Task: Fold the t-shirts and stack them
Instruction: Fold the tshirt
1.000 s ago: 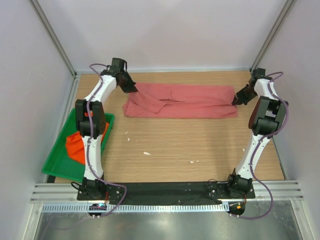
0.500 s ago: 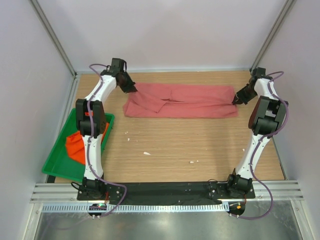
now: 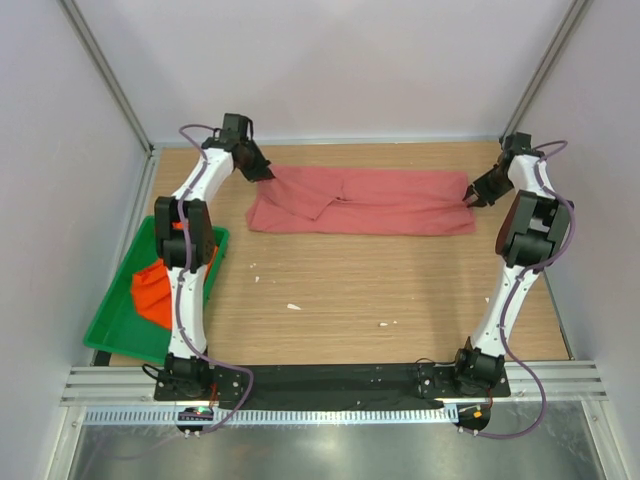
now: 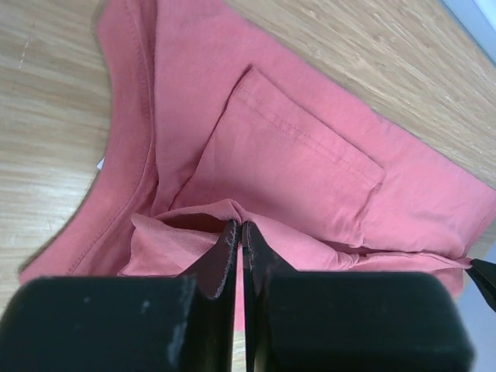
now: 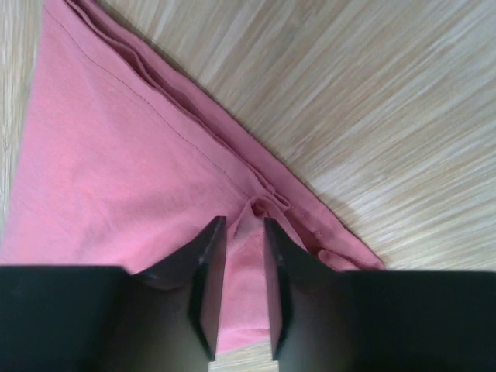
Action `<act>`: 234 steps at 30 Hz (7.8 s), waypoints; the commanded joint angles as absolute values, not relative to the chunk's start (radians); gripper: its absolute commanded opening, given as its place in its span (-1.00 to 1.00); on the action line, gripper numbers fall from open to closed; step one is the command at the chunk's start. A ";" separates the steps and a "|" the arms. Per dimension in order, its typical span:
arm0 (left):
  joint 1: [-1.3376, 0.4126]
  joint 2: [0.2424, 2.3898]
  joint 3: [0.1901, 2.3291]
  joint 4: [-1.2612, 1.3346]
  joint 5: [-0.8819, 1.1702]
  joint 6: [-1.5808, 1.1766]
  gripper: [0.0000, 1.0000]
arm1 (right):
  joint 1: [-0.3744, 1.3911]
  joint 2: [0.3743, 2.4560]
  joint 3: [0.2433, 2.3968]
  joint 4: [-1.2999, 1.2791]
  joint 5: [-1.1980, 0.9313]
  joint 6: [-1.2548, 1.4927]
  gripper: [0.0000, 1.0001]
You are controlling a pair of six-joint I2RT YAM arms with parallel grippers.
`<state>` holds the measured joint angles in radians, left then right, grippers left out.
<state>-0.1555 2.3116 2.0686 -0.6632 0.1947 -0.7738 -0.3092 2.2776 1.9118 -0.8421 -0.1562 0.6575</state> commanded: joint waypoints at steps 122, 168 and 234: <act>-0.241 2.120 1.635 -0.719 0.410 -0.588 -0.86 | -0.445 1.947 1.347 -0.580 -0.474 0.794 -0.89; -0.187 2.114 1.606 -0.715 0.488 -0.566 -0.87 | -0.420 1.972 1.480 -0.417 -0.477 0.333 -0.14; -0.189 2.083 1.583 -0.701 0.463 -0.595 -0.90 | -0.245 1.939 1.629 -0.660 -0.132 0.410 -0.93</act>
